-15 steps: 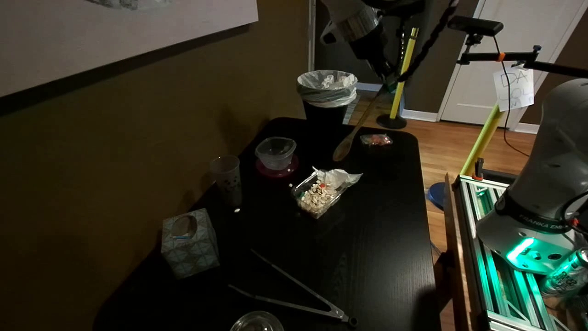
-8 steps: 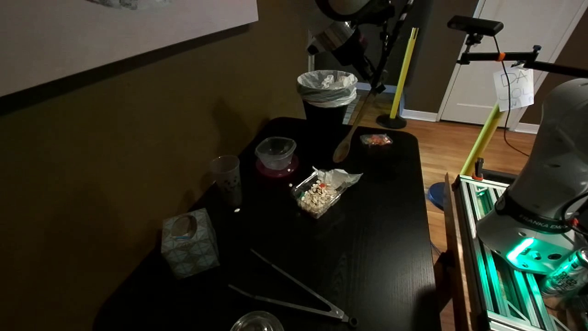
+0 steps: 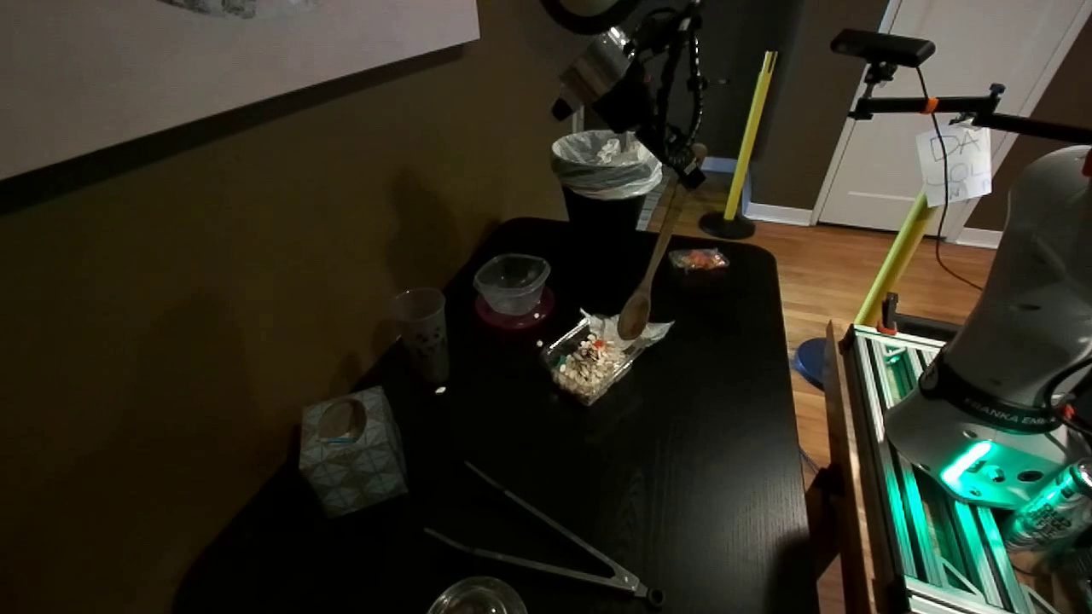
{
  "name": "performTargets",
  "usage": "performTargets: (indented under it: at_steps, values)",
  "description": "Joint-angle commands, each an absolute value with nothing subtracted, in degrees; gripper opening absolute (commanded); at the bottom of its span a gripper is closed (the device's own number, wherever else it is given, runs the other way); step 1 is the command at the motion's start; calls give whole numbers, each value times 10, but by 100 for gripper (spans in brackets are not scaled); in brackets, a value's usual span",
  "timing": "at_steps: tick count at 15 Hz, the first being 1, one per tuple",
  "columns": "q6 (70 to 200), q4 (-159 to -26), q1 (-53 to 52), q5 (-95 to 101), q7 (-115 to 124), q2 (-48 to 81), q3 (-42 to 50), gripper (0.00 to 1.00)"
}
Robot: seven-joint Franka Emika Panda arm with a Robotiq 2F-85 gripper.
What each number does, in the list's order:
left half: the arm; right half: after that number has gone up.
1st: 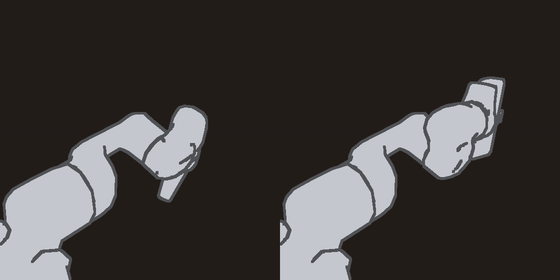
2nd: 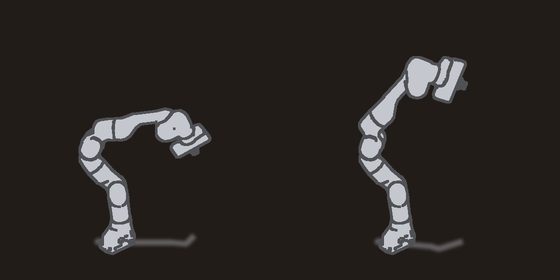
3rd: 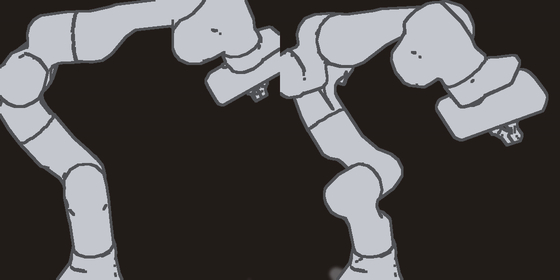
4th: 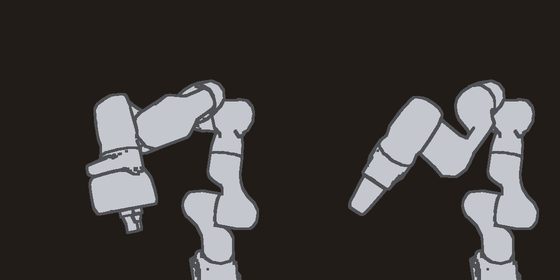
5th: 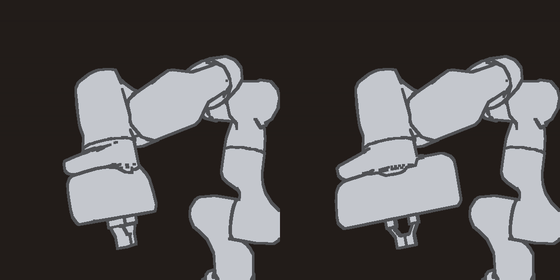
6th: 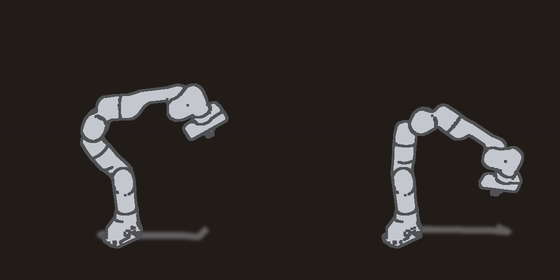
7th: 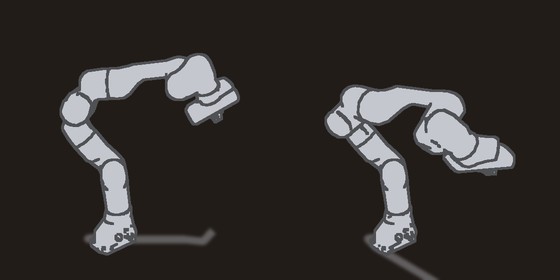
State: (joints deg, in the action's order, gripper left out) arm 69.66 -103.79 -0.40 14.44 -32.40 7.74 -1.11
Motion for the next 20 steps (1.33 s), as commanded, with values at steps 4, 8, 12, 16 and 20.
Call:
performTargets:
  at_steps: [4,8,12,16,20]
  values:
    - [552,-889,37,63,-297,224,1,3]
    - [555,-895,54,55,-293,226,-7,13]
    - [541,-843,67,22,-270,264,-3,3]
    - [555,-782,78,-16,-178,318,17,3]
    - [559,-742,83,-27,-95,367,31,3]
